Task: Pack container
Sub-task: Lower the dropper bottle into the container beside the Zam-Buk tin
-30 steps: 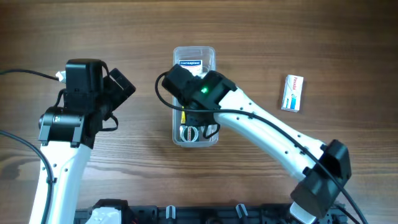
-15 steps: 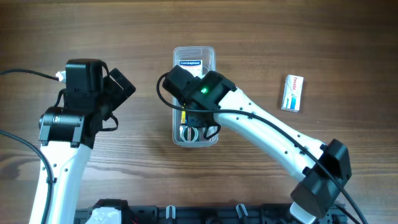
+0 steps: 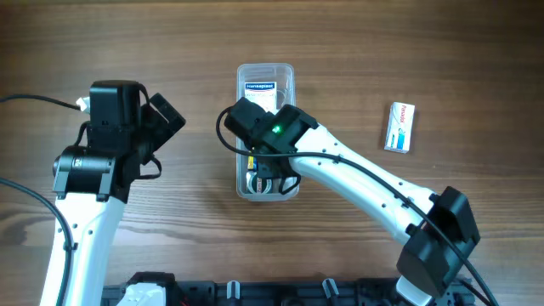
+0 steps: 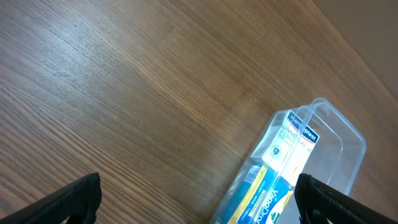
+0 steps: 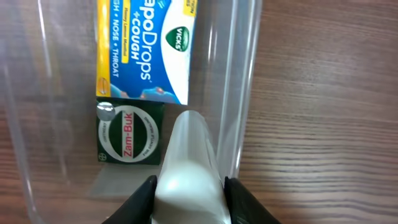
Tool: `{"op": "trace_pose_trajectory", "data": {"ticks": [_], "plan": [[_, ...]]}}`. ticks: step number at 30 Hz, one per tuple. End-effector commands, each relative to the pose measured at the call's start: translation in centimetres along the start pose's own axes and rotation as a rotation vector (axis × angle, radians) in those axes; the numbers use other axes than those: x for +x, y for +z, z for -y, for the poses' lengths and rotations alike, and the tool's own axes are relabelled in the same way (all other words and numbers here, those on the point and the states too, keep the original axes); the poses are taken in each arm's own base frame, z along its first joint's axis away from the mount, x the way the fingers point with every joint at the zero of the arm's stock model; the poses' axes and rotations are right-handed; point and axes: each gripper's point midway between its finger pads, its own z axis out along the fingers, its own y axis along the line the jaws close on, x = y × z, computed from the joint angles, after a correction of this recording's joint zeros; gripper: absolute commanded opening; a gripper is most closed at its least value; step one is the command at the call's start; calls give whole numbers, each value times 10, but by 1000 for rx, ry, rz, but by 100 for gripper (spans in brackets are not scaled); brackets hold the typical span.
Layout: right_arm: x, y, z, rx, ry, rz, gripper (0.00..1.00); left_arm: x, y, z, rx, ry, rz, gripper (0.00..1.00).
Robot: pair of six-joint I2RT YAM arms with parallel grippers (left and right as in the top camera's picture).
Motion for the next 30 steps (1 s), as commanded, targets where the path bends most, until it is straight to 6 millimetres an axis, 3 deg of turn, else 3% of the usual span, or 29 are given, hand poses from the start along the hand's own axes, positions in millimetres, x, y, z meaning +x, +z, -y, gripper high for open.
{"op": "trace_pose_trajectory", "data": {"ticks": [1,10,30], "plan": [[-1,6,-4,-5,19,8,32,-9,-7,0,1,5,36,100],[2,18,-5,-8,19,6,33,-9,-7,0,1,5,36,100],[4,22,-6,-3,24,-9,33,-9,-7,0,1,5,36,100]]}}
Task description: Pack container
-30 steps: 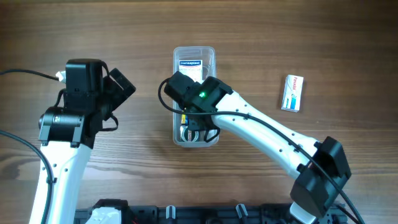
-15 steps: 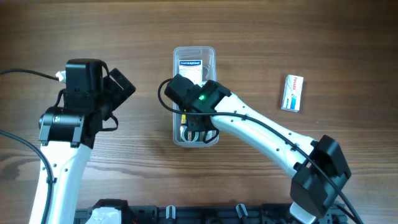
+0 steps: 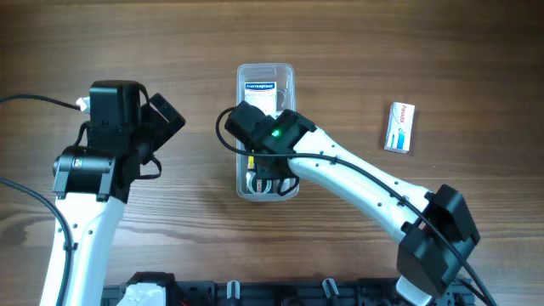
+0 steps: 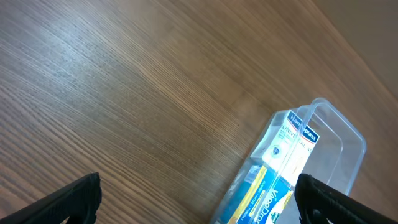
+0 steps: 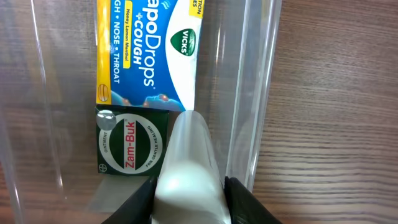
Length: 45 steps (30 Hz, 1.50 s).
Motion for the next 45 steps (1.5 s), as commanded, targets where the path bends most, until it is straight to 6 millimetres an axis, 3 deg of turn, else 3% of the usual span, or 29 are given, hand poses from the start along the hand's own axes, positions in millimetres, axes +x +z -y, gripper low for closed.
{"op": "trace_pose_trajectory", "data": {"ticks": [1,9,18,33,45], "plan": [[4,7,-1,11,14,-18,32,-9,-7,0,1,5,36,100],[6,7,-3,1,14,-32,32,-9,-7,0,1,4,36,100],[20,30,4,27,23,-60,32,-9,-7,0,1,4,36,100],[11,32,-5,-12,33,-21,33,-9,-7,0,1,5,36,100],[19,35,-3,-10,28,-56,36,-9,-7,0,1,4,36,100]]}}
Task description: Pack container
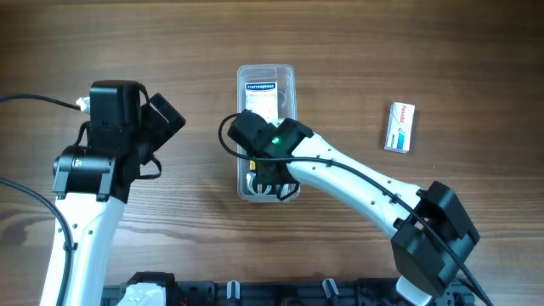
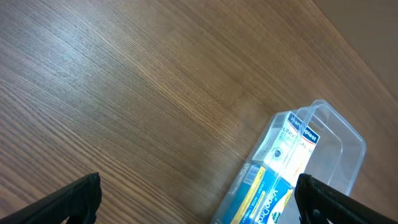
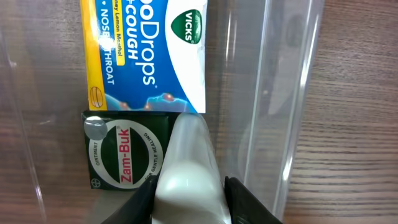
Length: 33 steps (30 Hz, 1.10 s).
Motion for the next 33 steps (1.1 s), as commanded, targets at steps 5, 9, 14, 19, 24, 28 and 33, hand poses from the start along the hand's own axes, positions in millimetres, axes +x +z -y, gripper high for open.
{"op": "trace_pose_trajectory", "data": {"ticks": [5,9,14,19,24,28,33], "plan": [[11,11,1,13,9,-42,37,-9,-7,0,1,4,36,100],[11,11,1,13,9,-42,39,-9,-7,0,1,4,36,100],[11,11,1,13,8,-41,55,-9,-7,0,1,4,36,100],[9,11,1,13,-19,-33,58,-9,-7,0,1,5,36,100],[10,11,4,26,-22,-34,59,-9,-7,0,1,4,36,100],[12,11,6,34,-24,-42,59,-9,-7,0,1,5,36,100],[11,11,7,40,-47,-37,78,-9,-7,0,1,4,36,100]]}}
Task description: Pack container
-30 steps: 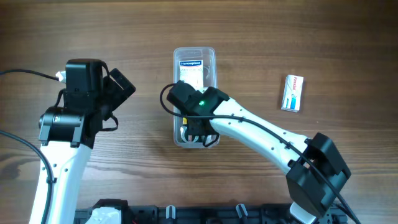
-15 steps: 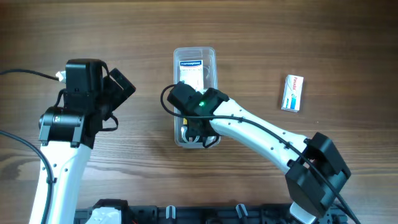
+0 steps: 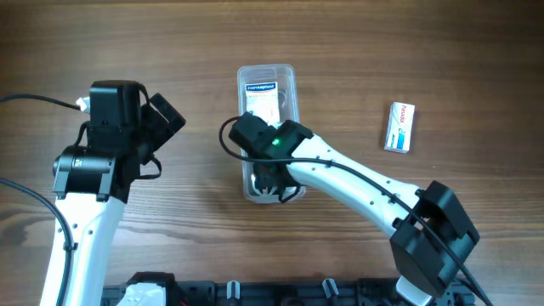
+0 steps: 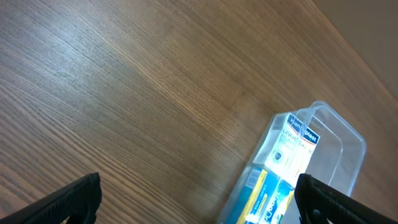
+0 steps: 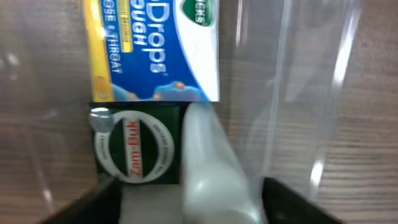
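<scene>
The clear plastic container (image 3: 289, 81) stands mid-table, holding a Hansaplast box (image 3: 260, 87), a blue Vicks VapoDrops box (image 5: 155, 50) and a green Zam-Buk box (image 5: 132, 146). My right gripper (image 5: 189, 202) is down in the container's near end, open. A white tube (image 5: 211, 168) lies between its spread dark fingers (image 5: 102, 202), beside the Zam-Buk box and against the container's right wall (image 5: 292, 93). My left gripper (image 4: 199, 202) hangs open and empty over bare table left of the container (image 4: 329, 140).
A small white and blue box (image 3: 399, 127) lies on the wooden table (image 3: 382, 42) to the right of the container. My left arm (image 3: 110, 136) stands at the left, my right arm (image 3: 374, 191) reaches in from the lower right.
My right gripper has opened and let go of the white tube, which now lies in the container's near end. The container has shifted slightly. The left arm has not moved.
My right gripper was shut on the white tube low inside the container's near end, by the right wall. It stayed shut there, edging toward the Zam-Buk box. Now its fingers are spread and the tube rests in the container.
</scene>
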Tool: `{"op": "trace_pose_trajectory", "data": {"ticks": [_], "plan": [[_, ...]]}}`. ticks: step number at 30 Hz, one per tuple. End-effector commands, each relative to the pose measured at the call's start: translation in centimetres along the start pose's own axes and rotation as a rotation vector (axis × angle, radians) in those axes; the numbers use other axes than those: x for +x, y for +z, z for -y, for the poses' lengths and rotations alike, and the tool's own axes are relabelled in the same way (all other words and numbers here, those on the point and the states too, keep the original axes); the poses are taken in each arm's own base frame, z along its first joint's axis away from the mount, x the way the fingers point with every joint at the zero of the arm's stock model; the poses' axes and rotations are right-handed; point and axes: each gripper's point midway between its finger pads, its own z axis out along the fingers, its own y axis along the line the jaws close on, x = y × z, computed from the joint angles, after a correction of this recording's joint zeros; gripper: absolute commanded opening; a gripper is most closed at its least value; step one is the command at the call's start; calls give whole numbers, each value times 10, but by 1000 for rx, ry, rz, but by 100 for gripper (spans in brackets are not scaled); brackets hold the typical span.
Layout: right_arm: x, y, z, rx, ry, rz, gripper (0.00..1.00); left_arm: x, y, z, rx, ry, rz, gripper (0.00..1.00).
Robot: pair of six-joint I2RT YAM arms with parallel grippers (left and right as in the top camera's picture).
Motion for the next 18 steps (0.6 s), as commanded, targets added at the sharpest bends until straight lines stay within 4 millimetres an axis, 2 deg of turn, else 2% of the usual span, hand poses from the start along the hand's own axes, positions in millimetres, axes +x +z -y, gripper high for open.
{"op": "trace_pose_trajectory", "data": {"ticks": [1,8,18], "plan": [[2,7,5,39,-25,-3,79,-9,-7,0,1,5,36,100],[1,7,6,45,-25,5,79,-9,-7,0,1,5,36,100],[-14,3,9,64,-63,59,79,-9,-7,0,1,5,36,100]]}}
